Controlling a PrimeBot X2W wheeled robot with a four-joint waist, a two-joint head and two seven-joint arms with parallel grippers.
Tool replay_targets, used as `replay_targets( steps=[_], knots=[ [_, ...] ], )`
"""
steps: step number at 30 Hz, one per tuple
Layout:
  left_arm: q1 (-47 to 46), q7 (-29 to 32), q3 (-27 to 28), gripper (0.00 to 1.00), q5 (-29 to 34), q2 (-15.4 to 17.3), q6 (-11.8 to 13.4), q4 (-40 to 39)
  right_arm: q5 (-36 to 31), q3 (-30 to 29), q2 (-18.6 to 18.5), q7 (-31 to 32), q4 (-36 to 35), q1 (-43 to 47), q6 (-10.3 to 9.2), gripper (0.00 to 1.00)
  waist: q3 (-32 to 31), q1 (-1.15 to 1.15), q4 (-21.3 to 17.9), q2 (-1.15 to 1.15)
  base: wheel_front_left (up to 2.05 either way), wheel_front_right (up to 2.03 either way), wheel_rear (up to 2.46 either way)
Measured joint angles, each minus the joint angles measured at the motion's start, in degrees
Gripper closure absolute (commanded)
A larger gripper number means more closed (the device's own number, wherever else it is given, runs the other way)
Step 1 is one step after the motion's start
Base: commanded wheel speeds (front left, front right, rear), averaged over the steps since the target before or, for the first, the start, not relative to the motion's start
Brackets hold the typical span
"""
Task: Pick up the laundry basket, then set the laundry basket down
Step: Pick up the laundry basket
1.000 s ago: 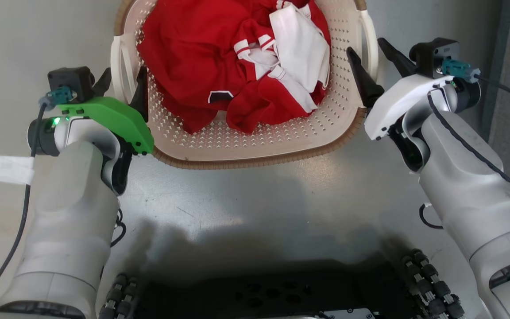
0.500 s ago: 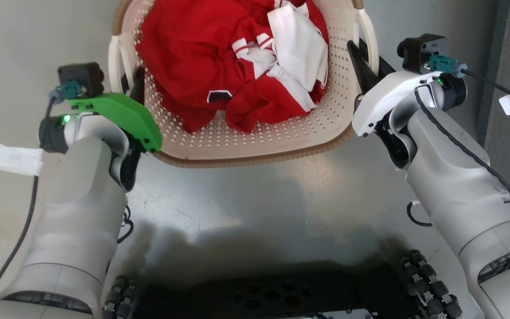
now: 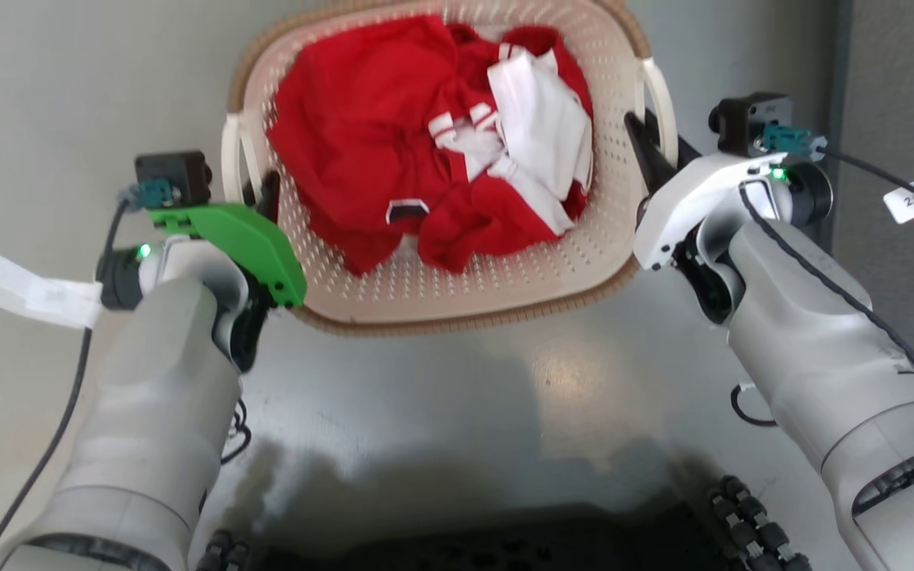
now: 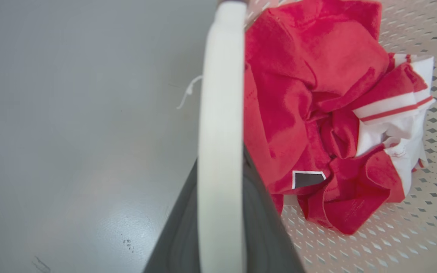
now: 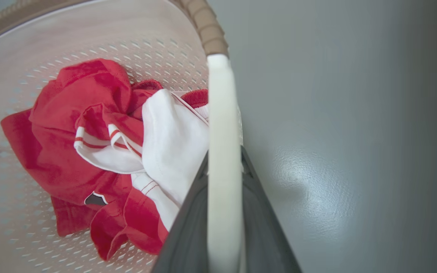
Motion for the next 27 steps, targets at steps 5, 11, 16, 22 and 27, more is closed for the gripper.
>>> replay_targets(
  steps=[5,11,16,22,27],
  knots=[
    [1.7,1.6,-1.9,1.0,-1.8,0.1,0.0,0.4,1.9,1.5,0.2,0.4,1.7,1.1,0.0,1.0,-3.5,0.0,-0.4,0.0,0.0,0.0,0.0],
    [3.1,3.9,-3.4,1.0,-3.4,0.2,0.0,1.9,3.7,3.3,0.8,2.8,3.1,2.1,0.0,1.0,-8.0,0.0,-0.9,0.0,0.0,0.0,0.0],
    [4.1,5.8,-4.3,1.0,-4.3,0.2,0.0,2.9,6.0,4.5,1.0,5.1,4.0,3.0,0.0,1.0,-11.8,0.0,-1.2,0.0,0.0,0.0,0.0],
    [5.4,7.4,-5.3,1.0,-5.8,0.2,0.0,3.8,7.5,5.9,1.3,7.6,4.6,3.6,0.0,1.0,-16.5,0.0,-1.6,0.0,0.0,0.0,0.0],
    [6.7,9.2,-6.7,1.0,-6.4,0.2,0.0,4.2,10.0,6.8,1.3,10.1,4.9,5.0,0.0,1.0,-20.4,0.0,-1.9,0.0,0.0,0.0,0.0]
  ],
)
